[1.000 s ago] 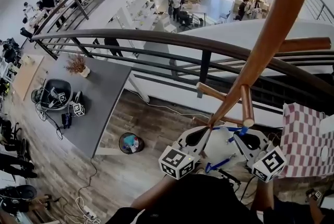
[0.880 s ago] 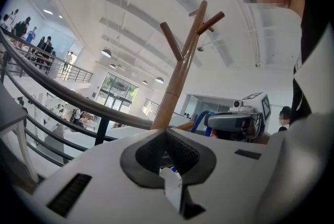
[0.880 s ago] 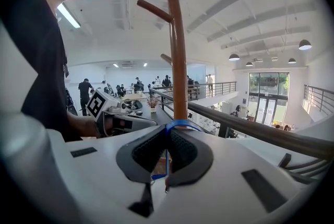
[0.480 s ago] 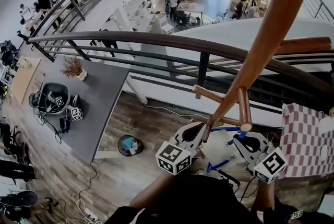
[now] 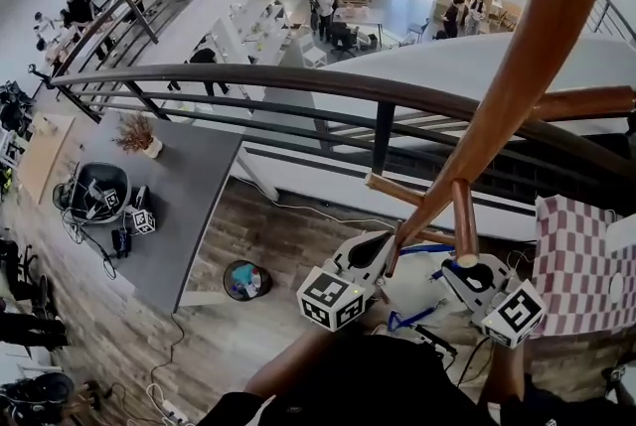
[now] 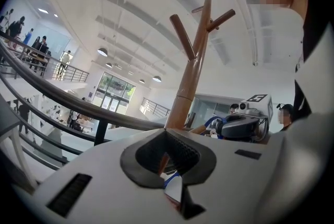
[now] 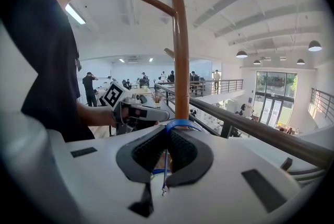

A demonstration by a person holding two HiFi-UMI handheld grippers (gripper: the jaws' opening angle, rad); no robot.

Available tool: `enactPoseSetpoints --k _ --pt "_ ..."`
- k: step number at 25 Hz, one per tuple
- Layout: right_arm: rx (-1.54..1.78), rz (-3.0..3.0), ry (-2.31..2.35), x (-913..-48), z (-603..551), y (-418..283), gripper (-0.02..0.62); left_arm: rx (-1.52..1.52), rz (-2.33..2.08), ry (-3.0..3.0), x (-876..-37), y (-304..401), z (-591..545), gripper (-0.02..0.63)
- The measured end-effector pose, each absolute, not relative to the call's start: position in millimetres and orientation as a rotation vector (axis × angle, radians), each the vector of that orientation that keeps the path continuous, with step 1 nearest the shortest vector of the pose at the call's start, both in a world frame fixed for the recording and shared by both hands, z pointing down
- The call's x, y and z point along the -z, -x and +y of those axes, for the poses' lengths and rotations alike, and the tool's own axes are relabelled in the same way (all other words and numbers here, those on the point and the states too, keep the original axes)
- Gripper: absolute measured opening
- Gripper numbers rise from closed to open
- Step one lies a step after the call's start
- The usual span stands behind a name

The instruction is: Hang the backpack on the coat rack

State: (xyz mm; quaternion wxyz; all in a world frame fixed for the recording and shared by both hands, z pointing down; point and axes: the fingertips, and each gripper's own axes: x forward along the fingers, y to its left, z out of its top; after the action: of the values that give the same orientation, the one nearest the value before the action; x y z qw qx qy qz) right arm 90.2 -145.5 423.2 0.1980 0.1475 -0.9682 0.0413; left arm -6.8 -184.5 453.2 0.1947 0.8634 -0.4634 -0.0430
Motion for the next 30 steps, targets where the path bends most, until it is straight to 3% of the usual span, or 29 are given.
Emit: enactPoseSetpoints --k 30 --pt "-0.123 -2.806 -0.382 -430.2 -61.2 -120.2 0.020 0.113 -1.441 -2.339 -457.6 -21.0 -96.8 0.008"
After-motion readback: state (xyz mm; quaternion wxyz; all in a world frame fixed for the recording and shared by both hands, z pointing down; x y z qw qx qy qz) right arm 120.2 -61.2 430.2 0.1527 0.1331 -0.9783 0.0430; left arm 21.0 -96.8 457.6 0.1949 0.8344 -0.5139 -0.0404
